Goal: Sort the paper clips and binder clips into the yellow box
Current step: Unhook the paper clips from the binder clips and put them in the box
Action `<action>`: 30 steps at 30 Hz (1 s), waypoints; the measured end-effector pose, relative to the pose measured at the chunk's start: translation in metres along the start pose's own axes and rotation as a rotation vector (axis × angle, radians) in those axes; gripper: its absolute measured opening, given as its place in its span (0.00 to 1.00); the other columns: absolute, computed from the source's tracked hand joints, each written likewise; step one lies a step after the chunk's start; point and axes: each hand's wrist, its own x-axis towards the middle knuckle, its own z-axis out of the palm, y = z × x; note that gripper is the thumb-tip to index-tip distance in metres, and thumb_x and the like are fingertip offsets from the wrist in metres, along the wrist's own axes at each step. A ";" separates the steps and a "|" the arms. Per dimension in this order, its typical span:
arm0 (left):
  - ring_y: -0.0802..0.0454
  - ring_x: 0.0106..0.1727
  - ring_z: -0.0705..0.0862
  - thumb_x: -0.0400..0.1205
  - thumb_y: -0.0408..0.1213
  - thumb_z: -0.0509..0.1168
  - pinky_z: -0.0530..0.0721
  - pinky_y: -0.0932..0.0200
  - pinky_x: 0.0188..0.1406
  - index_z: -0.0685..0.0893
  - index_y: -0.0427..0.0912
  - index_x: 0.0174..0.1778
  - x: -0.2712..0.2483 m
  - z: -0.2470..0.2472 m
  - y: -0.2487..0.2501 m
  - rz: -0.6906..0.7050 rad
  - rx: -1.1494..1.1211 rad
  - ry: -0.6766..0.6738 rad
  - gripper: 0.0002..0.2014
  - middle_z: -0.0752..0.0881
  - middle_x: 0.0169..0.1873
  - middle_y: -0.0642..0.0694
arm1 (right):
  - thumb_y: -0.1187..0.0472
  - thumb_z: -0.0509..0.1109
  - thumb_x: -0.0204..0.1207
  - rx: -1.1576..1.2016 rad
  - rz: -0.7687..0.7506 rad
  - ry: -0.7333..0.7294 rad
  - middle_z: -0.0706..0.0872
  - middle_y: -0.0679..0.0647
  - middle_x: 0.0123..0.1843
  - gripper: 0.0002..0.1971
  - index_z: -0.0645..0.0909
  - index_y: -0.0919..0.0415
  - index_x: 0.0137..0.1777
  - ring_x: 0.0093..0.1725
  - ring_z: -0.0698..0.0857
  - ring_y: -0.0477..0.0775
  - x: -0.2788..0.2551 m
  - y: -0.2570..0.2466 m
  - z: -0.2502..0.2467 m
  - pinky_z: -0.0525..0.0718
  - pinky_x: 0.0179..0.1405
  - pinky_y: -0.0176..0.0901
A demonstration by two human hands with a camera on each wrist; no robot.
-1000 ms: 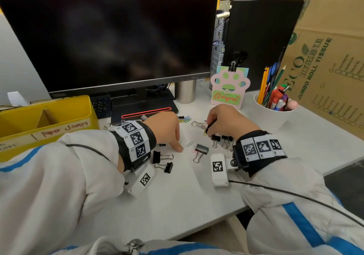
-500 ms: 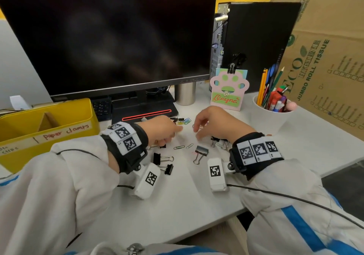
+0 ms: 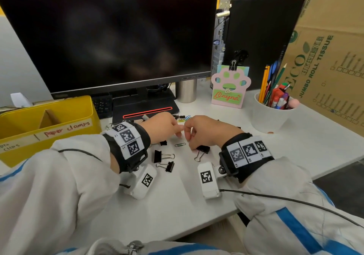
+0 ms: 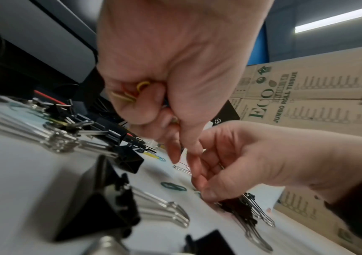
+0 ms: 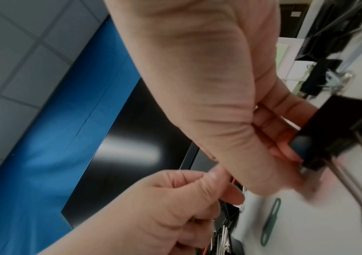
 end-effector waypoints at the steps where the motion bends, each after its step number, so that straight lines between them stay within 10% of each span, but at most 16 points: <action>1: 0.51 0.39 0.82 0.84 0.55 0.66 0.72 0.61 0.36 0.91 0.45 0.47 -0.001 0.000 0.001 0.021 0.096 0.007 0.17 0.84 0.38 0.47 | 0.64 0.80 0.64 -0.009 0.004 0.011 0.80 0.43 0.43 0.12 0.84 0.53 0.46 0.42 0.83 0.50 0.000 0.000 0.001 0.88 0.47 0.50; 8: 0.51 0.54 0.86 0.74 0.50 0.79 0.85 0.54 0.56 0.94 0.47 0.49 0.002 0.006 0.001 0.124 0.290 -0.054 0.13 0.90 0.50 0.52 | 0.66 0.72 0.74 0.292 0.085 0.170 0.85 0.51 0.38 0.06 0.85 0.57 0.49 0.33 0.85 0.51 0.004 0.016 -0.009 0.86 0.34 0.44; 11: 0.51 0.52 0.87 0.78 0.48 0.76 0.86 0.55 0.55 0.94 0.47 0.51 0.004 0.009 0.000 0.080 0.264 -0.104 0.11 0.91 0.49 0.53 | 0.67 0.66 0.82 0.620 0.208 0.313 0.87 0.55 0.37 0.07 0.87 0.62 0.49 0.35 0.89 0.51 0.008 0.026 -0.021 0.91 0.43 0.48; 14: 0.51 0.51 0.87 0.79 0.51 0.74 0.85 0.58 0.47 0.93 0.47 0.51 0.005 0.007 -0.001 0.051 0.275 -0.169 0.12 0.90 0.47 0.53 | 0.70 0.67 0.80 0.812 0.373 0.417 0.83 0.56 0.33 0.07 0.87 0.65 0.47 0.28 0.82 0.49 0.009 0.044 -0.032 0.84 0.32 0.41; 19: 0.48 0.37 0.82 0.84 0.50 0.65 0.81 0.55 0.44 0.84 0.45 0.37 0.009 0.008 -0.001 0.006 0.232 -0.170 0.15 0.84 0.34 0.49 | 0.60 0.71 0.78 0.626 0.391 0.425 0.85 0.62 0.60 0.09 0.84 0.62 0.56 0.55 0.81 0.60 0.005 0.061 -0.033 0.81 0.56 0.54; 23: 0.52 0.24 0.73 0.84 0.37 0.59 0.69 0.65 0.22 0.76 0.39 0.48 0.008 0.006 0.003 -0.264 -0.669 -0.188 0.05 0.79 0.32 0.44 | 0.47 0.89 0.57 0.320 0.362 0.286 0.79 0.49 0.59 0.34 0.81 0.53 0.62 0.57 0.79 0.52 0.008 0.063 -0.021 0.80 0.49 0.46; 26: 0.58 0.25 0.66 0.77 0.29 0.57 0.62 0.70 0.12 0.72 0.39 0.49 0.004 -0.002 -0.003 -0.360 -1.411 -0.264 0.06 0.73 0.31 0.46 | 0.55 0.89 0.56 0.208 0.309 0.253 0.87 0.51 0.54 0.25 0.87 0.55 0.53 0.47 0.85 0.49 0.011 0.066 -0.016 0.86 0.42 0.42; 30: 0.58 0.26 0.68 0.70 0.27 0.54 0.61 0.72 0.14 0.71 0.40 0.40 0.005 -0.004 -0.007 -0.341 -1.647 -0.216 0.06 0.74 0.31 0.46 | 0.55 0.89 0.56 0.325 0.253 0.299 0.87 0.53 0.50 0.24 0.86 0.55 0.51 0.44 0.85 0.51 0.012 0.057 -0.018 0.82 0.35 0.41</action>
